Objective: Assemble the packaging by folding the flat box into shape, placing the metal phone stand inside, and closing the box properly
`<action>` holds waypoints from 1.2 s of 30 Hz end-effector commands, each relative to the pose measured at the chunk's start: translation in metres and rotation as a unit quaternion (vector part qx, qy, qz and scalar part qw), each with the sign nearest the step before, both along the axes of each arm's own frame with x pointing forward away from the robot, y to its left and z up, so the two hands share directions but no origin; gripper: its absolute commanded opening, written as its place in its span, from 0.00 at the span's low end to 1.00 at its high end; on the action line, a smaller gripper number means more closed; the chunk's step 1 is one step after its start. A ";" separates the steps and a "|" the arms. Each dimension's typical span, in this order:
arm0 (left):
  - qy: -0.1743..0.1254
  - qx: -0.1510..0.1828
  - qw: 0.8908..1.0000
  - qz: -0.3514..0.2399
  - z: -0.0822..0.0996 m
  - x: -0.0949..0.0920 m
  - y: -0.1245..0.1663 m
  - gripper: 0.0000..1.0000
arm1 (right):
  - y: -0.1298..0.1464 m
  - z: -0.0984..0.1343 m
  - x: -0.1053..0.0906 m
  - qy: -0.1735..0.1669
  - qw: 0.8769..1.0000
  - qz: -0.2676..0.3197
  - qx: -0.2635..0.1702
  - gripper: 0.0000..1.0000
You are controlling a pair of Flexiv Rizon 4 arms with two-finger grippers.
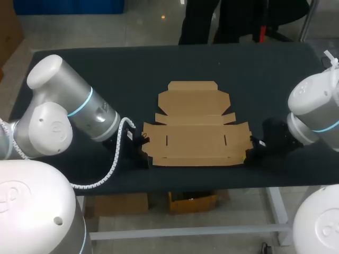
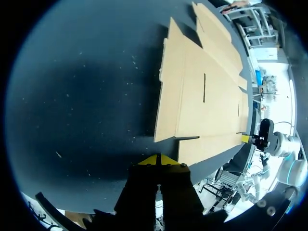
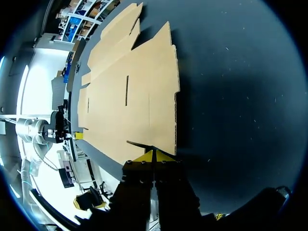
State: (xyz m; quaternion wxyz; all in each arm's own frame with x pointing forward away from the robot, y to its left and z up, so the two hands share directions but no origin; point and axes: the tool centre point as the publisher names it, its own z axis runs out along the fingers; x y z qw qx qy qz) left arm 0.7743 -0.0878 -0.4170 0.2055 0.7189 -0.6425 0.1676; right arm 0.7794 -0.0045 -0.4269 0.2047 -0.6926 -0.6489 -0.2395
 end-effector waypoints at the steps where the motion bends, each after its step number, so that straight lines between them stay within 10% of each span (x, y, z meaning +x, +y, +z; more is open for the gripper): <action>1: 0.001 0.000 1.000 -0.002 -0.004 0.003 -0.004 0.00 | -0.003 0.000 0.001 0.001 1.000 0.001 0.003 0.00; 36: -0.006 -0.004 1.000 -0.016 0.002 0.001 -0.016 0.00 | 0.000 0.000 -0.001 0.000 1.000 0.000 0.010 0.00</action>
